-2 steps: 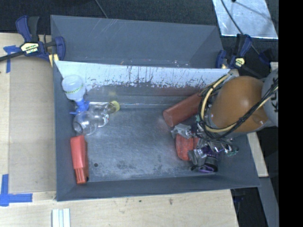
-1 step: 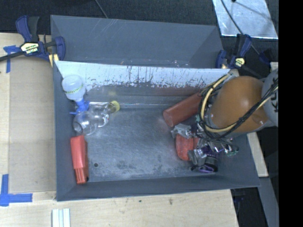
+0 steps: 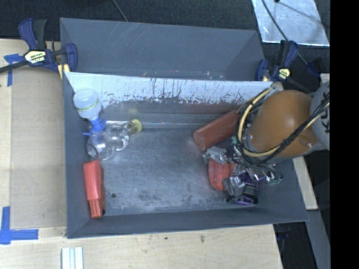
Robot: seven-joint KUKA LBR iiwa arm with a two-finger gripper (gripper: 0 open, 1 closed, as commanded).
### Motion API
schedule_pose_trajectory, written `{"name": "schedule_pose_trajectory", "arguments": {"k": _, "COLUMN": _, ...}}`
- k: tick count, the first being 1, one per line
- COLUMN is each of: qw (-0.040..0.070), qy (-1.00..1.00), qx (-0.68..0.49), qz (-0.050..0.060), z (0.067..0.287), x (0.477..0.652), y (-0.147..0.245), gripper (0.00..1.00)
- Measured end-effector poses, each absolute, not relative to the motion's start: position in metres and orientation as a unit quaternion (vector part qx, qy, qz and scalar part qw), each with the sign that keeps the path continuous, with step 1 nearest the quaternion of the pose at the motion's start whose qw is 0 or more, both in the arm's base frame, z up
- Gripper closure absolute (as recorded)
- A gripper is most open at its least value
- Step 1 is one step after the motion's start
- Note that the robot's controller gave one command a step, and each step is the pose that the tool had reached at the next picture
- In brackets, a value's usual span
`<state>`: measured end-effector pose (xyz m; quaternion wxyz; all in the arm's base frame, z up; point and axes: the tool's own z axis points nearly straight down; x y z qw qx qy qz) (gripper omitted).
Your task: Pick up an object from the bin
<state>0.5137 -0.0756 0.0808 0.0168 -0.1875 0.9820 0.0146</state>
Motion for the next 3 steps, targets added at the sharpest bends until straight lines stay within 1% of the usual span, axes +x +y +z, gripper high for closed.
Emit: {"name": "schedule_pose_trajectory", "arguments": {"k": 3, "qw": 0.017, "qy": 0.982, "qx": -0.187, "qz": 0.015, "z": 0.0808, "x": 0.5137, "y": -0.0757, "gripper": 1.0}}
